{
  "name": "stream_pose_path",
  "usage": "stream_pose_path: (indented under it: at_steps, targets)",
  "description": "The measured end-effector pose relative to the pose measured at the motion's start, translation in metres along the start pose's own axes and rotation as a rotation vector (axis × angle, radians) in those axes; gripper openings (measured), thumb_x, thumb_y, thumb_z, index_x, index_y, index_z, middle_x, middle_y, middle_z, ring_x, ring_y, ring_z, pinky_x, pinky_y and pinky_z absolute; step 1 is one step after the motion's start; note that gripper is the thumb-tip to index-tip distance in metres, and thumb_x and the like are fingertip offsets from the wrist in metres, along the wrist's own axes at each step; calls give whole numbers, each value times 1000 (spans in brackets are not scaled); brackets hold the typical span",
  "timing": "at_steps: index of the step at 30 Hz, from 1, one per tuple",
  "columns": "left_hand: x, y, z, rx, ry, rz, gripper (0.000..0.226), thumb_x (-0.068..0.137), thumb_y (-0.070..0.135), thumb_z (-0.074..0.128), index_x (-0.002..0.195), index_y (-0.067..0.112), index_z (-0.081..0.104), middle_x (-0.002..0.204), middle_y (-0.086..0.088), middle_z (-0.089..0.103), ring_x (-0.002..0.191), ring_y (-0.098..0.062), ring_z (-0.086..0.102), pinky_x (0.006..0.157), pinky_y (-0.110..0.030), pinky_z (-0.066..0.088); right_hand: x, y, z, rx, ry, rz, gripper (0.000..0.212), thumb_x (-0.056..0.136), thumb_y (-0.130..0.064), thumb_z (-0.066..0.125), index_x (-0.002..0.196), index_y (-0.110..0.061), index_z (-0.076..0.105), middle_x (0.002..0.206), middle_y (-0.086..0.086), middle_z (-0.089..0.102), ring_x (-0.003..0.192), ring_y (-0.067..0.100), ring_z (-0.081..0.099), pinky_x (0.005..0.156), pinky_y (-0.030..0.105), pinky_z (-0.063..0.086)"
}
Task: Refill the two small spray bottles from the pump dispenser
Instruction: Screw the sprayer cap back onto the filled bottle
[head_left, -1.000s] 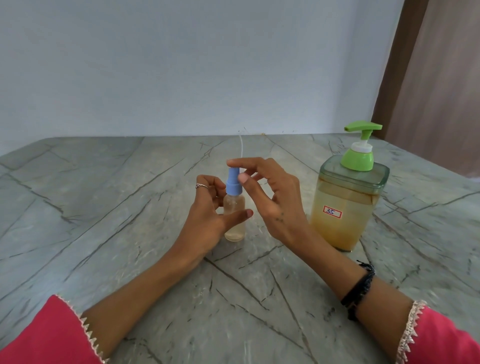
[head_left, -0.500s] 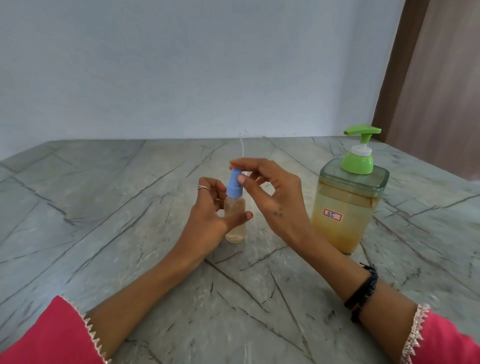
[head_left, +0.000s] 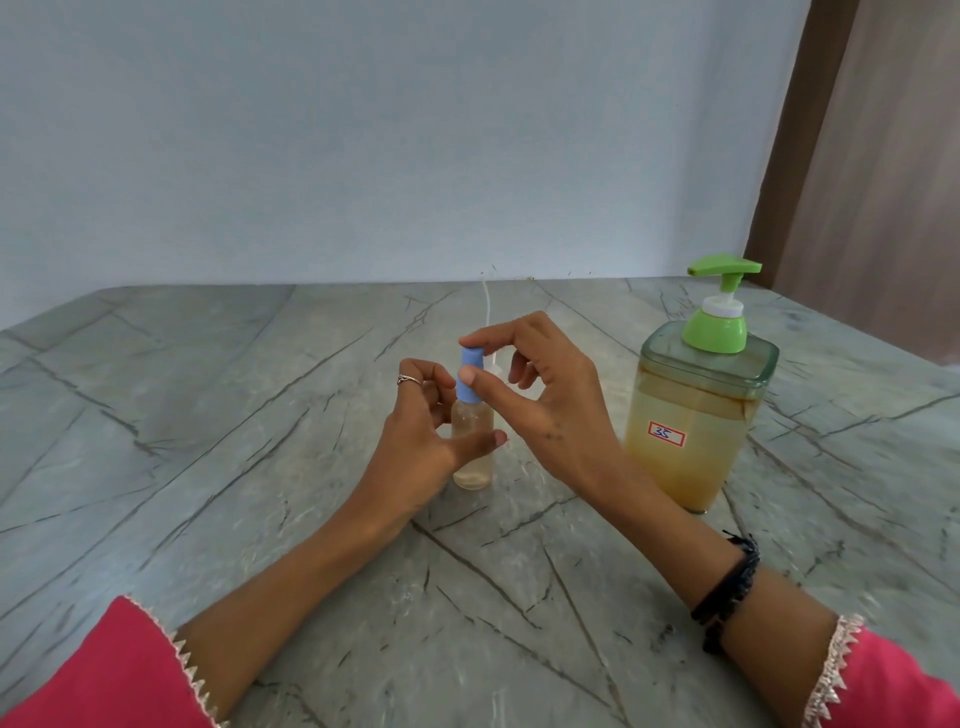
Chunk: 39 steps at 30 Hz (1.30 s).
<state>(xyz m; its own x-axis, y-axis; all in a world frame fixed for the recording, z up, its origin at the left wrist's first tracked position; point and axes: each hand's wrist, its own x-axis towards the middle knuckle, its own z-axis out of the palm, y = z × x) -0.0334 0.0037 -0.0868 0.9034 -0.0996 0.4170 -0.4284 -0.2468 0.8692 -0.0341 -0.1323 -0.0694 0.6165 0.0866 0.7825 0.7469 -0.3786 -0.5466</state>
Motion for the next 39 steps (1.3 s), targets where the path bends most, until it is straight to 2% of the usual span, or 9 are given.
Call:
stream_pose_path:
  at_steps: [4,10,14,19,23,28,33,35,39]
  targets:
    - [-1,1,-1,-34,-16,-7,50,71,13,77,95,26,36,111,-12,61,99,-18,63,74,-17,48,-3,-1,1,57,-78,24,35,85,-29,59,119,-32,50,114,-15,58,80,7,56,68,12,44]
    - [-2,5,0,-48,-21,1,49,71,9,76,92,28,35,104,1,61,89,-1,61,69,-9,49,0,-4,2,76,-72,109,60,81,-22,75,124,-33,34,92,-19,57,63,4,53,59,11,43]
    - [-2,4,-1,-16,-22,15,49,72,6,75,90,26,34,101,-1,57,89,-3,62,68,-9,49,0,-4,3,29,-84,156,69,75,-32,80,121,-36,30,94,-19,51,60,3,49,59,11,43]
    - [-2,2,-2,-31,-22,-3,49,72,10,77,98,21,37,109,-10,60,99,-17,62,75,-18,50,-5,-3,2,156,-37,96,41,84,-35,55,122,-35,40,113,-10,63,53,6,50,53,19,43]
    - [-2,1,-2,-6,-3,-6,50,71,11,77,95,25,36,113,-12,58,102,-20,60,71,-11,46,-5,-9,-1,236,38,147,31,88,-19,44,119,-25,45,87,7,71,40,6,49,43,19,39]
    - [-2,0,-1,4,2,-13,51,71,10,77,95,26,35,114,-13,57,103,-21,59,72,-14,45,-6,-4,-3,101,119,181,23,92,-30,44,115,-25,46,67,-4,64,41,8,44,43,26,38]
    - [-2,2,0,-13,-1,-5,49,72,8,77,94,25,36,113,-12,58,93,-9,59,68,-6,46,-6,-10,0,136,58,187,24,94,-31,43,118,-29,42,95,2,71,38,8,48,42,19,41]
    - [-2,2,0,-17,-2,-4,49,72,9,77,94,24,36,115,-12,58,97,-13,61,70,-9,46,-7,-12,-1,184,26,207,23,97,-27,44,119,-27,45,87,9,71,35,8,48,40,16,40]
    - [-1,2,0,-15,-8,-6,50,71,8,77,93,26,35,114,-12,59,98,-12,61,74,-15,48,-7,-6,-2,95,95,233,22,97,-32,44,118,-27,48,71,-1,70,38,6,48,42,24,40]
